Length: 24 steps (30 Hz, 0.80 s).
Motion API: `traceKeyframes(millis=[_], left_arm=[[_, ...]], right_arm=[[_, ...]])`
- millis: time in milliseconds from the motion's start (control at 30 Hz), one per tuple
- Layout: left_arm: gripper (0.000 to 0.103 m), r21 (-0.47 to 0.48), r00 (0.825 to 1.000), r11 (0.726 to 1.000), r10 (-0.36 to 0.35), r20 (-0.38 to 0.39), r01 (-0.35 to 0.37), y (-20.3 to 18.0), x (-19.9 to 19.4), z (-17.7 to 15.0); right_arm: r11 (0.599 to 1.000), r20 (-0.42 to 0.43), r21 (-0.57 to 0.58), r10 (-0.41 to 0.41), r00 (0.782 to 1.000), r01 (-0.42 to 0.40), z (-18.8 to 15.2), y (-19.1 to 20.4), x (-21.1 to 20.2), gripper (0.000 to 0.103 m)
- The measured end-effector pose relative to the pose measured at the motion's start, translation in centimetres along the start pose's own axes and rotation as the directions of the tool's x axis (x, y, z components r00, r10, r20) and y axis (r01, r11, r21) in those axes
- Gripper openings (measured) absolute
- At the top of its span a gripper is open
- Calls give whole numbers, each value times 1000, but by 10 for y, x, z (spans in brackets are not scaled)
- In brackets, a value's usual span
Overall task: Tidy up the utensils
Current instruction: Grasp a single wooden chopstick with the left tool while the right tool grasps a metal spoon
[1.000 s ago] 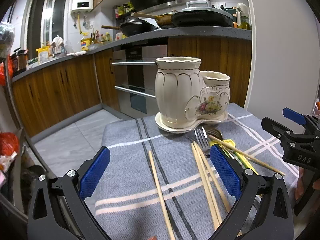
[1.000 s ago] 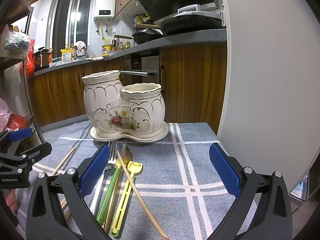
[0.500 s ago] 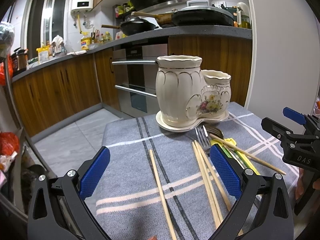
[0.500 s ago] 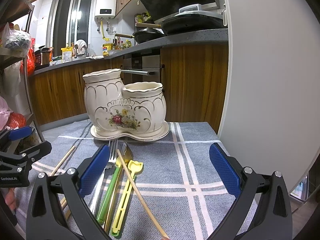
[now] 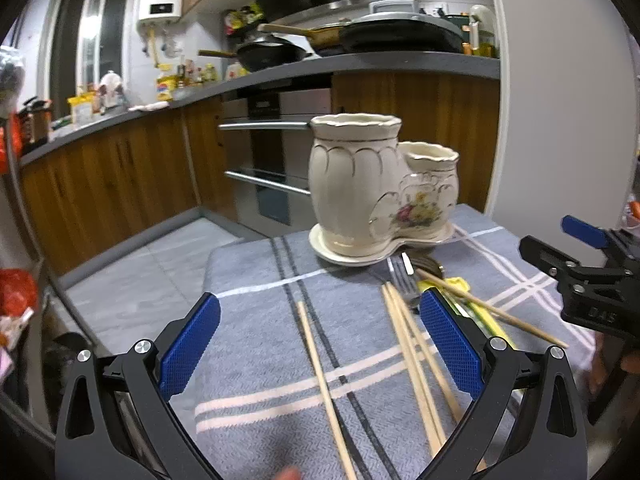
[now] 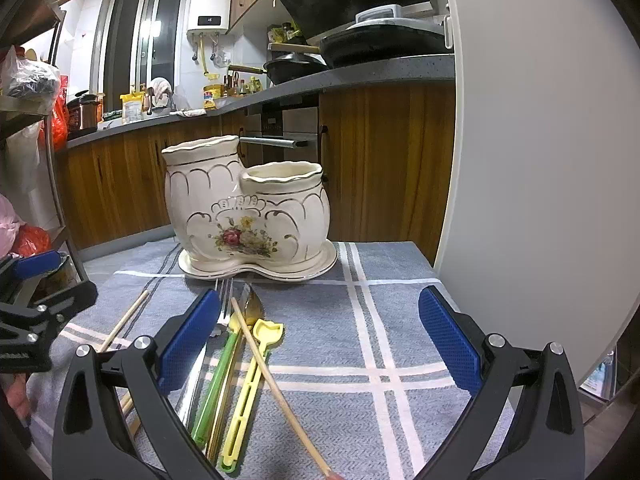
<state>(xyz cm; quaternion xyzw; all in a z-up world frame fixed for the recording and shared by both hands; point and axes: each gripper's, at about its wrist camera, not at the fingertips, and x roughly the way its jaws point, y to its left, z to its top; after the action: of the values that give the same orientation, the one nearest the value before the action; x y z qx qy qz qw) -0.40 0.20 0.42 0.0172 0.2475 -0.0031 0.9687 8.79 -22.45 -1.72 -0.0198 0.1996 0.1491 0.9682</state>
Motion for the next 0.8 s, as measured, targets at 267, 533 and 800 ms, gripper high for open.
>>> traceKeyframes(millis=[267,533,800], left_arm=[[99,52,998,999,18,-52,-15,9,-4,6],[97,91,988,996,29,-151,-15,13,0,-8],[69,115,961,993,27,-275,5,5,13,-12]], right_arm=[[999,-1,-28,-37,999,37,6,-13,-1,98],[998,1,-57,4,1000,-4,9,-14,-10,98],[999,-51,-31,22,998,-23,8,-20,-4,98]])
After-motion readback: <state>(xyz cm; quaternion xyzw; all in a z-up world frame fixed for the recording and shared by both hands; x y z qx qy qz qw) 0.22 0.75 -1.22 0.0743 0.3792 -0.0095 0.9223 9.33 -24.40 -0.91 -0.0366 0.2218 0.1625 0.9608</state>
